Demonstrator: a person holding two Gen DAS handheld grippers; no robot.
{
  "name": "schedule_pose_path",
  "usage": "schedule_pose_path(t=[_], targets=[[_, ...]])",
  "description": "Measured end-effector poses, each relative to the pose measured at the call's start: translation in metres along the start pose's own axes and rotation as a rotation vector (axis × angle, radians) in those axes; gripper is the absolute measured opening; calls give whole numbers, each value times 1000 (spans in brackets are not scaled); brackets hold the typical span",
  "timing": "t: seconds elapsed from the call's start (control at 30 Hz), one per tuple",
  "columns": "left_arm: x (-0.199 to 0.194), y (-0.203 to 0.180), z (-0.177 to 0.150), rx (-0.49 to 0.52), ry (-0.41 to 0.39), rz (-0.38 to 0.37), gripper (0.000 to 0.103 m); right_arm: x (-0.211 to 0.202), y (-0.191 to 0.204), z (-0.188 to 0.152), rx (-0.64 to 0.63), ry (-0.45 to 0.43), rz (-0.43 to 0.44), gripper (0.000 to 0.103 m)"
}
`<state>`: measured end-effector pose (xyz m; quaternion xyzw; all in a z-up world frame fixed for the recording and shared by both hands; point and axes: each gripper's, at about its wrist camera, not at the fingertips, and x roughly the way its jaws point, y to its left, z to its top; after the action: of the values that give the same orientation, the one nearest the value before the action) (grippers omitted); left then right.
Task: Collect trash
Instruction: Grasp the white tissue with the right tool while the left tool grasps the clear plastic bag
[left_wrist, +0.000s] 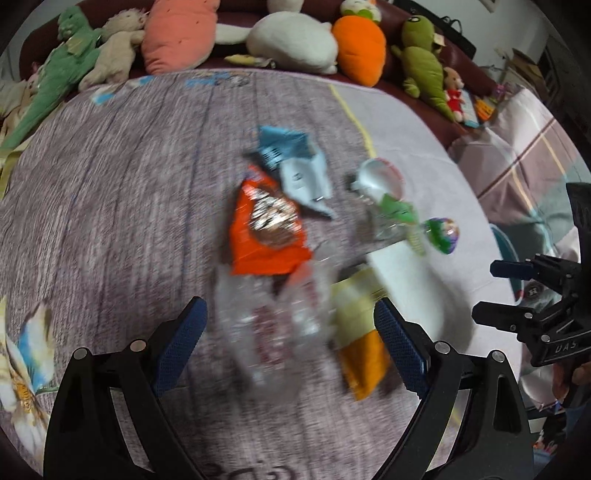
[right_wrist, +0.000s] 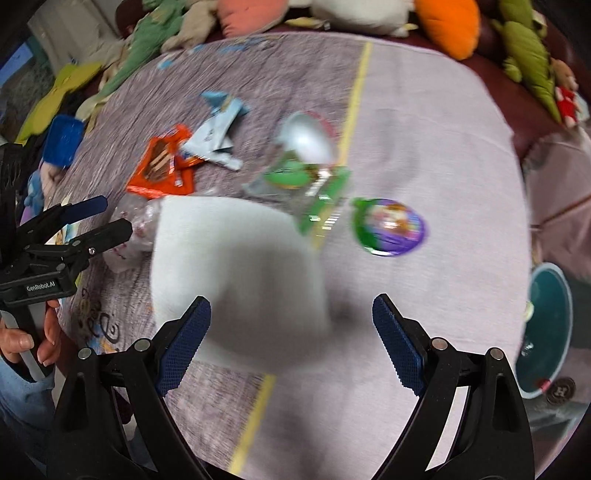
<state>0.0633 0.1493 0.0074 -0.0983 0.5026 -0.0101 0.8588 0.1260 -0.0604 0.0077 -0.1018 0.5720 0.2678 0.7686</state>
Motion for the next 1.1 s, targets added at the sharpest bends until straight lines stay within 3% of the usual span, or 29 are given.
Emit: schedule_pose_path(t=[0.3, 0.43, 0.53, 0.6, 0.63, 0.7, 0.8, 0.87, 0.9, 0.97, 1.1], targets=[[35, 22, -13, -35, 74, -18, 92, 36, 20, 12, -22, 51, 13, 85], [38, 22, -18, -20, 61, -12, 92, 49, 22, 12, -12, 78, 11, 85], [35, 21, -21, -16, 46, -15, 70, 48, 25, 12, -29, 53, -12, 84], [34, 21, -22, -27, 47, -32, 43, 45, 30, 11, -45, 36, -12, 64], [34, 20, -22, -32, 49, -38, 41, 44, 30, 10, -48, 36, -4, 54], [31, 18, -24, -32, 39, -20, 36, 40, 32, 8, -48, 28, 3, 50], [24, 18, -25, -37, 29, -9, 35, 32, 31, 5, -46, 24, 8, 48], [18, 19, -27, -39, 22, -3, 34, 28, 31, 5, -47, 17, 12, 31], [16, 19, -27, -40, 21, -3, 34, 24, 30, 3, -47, 15, 15, 30], [13, 18, -27, -42, 20, -6, 34, 18, 27, -1, -46, 3, 19, 12], [2, 8, -25, -37, 3, -22, 34, 9, 19, -8, -36, -9, 36, 5]])
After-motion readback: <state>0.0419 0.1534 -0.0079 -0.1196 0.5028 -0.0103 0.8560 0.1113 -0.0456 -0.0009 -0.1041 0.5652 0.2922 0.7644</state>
